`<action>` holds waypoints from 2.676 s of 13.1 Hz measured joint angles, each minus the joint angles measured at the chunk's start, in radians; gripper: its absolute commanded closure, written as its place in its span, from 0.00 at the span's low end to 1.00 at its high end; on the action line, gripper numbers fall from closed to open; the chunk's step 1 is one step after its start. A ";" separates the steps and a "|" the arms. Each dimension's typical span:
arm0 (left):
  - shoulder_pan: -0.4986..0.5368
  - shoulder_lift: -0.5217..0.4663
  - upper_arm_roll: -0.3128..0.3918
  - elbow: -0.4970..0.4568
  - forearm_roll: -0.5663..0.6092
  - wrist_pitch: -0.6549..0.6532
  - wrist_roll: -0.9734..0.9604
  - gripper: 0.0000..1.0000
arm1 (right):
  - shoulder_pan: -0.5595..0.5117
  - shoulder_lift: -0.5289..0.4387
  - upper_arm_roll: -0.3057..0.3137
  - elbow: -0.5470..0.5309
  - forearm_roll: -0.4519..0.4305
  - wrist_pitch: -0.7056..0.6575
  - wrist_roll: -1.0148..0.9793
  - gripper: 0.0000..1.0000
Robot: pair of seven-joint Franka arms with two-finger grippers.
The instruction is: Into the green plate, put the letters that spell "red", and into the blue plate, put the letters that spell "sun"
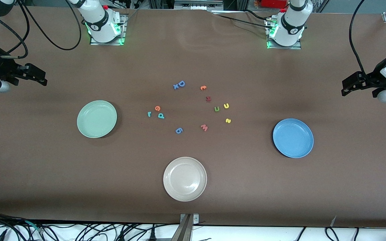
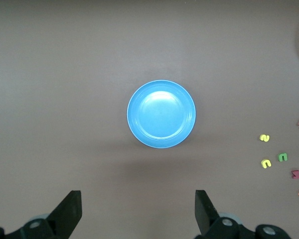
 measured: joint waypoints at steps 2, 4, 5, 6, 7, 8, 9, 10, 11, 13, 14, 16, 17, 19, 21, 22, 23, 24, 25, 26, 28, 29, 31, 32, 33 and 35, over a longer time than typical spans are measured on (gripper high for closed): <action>0.000 0.000 0.000 0.000 0.000 0.000 0.000 0.00 | 0.000 0.009 0.000 0.000 0.000 0.004 0.000 0.00; 0.000 0.000 0.000 0.000 0.000 0.000 0.000 0.00 | 0.000 0.020 0.000 0.000 0.000 0.025 0.000 0.00; 0.000 0.000 0.000 0.000 0.000 0.000 0.000 0.00 | 0.000 0.025 0.000 0.000 0.000 0.029 0.000 0.00; 0.001 0.000 0.000 0.000 0.000 0.000 0.000 0.00 | 0.000 0.029 0.000 0.000 0.000 0.031 0.000 0.00; 0.001 0.000 0.000 0.000 0.000 0.000 0.000 0.00 | 0.000 0.031 0.000 0.000 0.000 0.031 0.000 0.00; 0.001 0.001 0.000 0.000 0.000 0.000 0.000 0.00 | 0.000 0.032 0.000 0.000 0.000 0.032 0.000 0.00; 0.001 0.004 0.000 0.000 0.000 0.000 0.000 0.00 | 0.000 0.033 0.000 0.000 0.000 0.032 0.000 0.00; 0.000 0.012 0.000 0.000 0.000 0.000 0.000 0.00 | 0.000 0.035 0.000 0.000 0.000 0.033 0.000 0.00; -0.001 0.022 0.000 0.000 0.000 0.000 0.000 0.00 | 0.000 0.037 0.000 0.000 0.000 0.033 0.000 0.00; -0.004 0.044 0.000 0.000 0.000 0.000 0.000 0.00 | 0.001 0.045 0.003 0.000 0.000 0.034 0.000 0.00; -0.004 0.052 -0.001 0.000 0.000 0.000 0.000 0.00 | 0.002 0.050 0.003 0.000 0.000 0.034 0.000 0.00; -0.002 0.069 0.000 -0.002 0.000 -0.001 0.000 0.00 | 0.006 0.055 0.003 0.000 0.000 0.034 0.000 0.00; 0.000 0.093 0.002 -0.005 0.000 -0.003 0.000 0.00 | 0.007 0.056 0.003 0.000 0.000 0.034 0.000 0.00; 0.002 0.156 0.002 -0.004 -0.003 0.003 0.000 0.00 | 0.010 0.057 0.003 0.000 0.000 0.034 -0.001 0.00; 0.004 0.204 0.003 -0.002 -0.108 0.009 -0.003 0.00 | 0.013 0.061 0.003 0.000 0.000 0.034 -0.001 0.00; 0.007 0.233 0.007 -0.002 -0.188 0.018 -0.004 0.00 | 0.017 0.064 0.003 0.001 0.000 0.036 -0.003 0.00; 0.007 0.262 0.009 -0.002 -0.236 0.043 -0.004 0.00 | 0.025 0.070 0.004 0.001 0.000 0.042 -0.004 0.00; 0.006 0.286 0.005 -0.002 -0.260 0.079 -0.004 0.00 | 0.036 0.078 0.004 0.001 0.000 0.057 -0.004 0.00; -0.001 0.306 -0.008 -0.002 -0.269 0.112 -0.003 0.00 | 0.051 0.090 0.004 0.001 0.000 0.075 -0.004 0.00; -0.020 0.326 -0.026 -0.002 -0.270 0.147 -0.004 0.00 | 0.068 0.101 0.005 0.001 0.000 0.088 -0.004 0.00; -0.099 0.372 -0.042 -0.004 -0.270 0.236 -0.041 0.00 | 0.106 0.132 0.006 0.001 0.000 0.100 -0.001 0.00; -0.145 0.400 -0.044 -0.006 -0.270 0.294 -0.074 0.00 | 0.132 0.150 0.006 0.000 0.000 0.109 0.021 0.00; -0.241 0.461 -0.047 -0.023 -0.270 0.449 -0.149 0.00 | 0.182 0.188 0.007 0.000 0.000 0.123 0.082 0.00; -0.291 0.490 -0.048 -0.043 -0.270 0.535 -0.185 0.00 | 0.199 0.209 0.007 0.000 0.000 0.130 0.097 0.01; -0.337 0.513 -0.049 -0.072 -0.270 0.615 -0.210 0.00 | 0.209 0.232 0.008 -0.001 0.000 0.142 0.102 0.01; -0.408 0.535 -0.048 -0.156 -0.270 0.755 -0.233 0.00 | 0.235 0.281 0.008 -0.013 0.000 0.174 0.106 0.01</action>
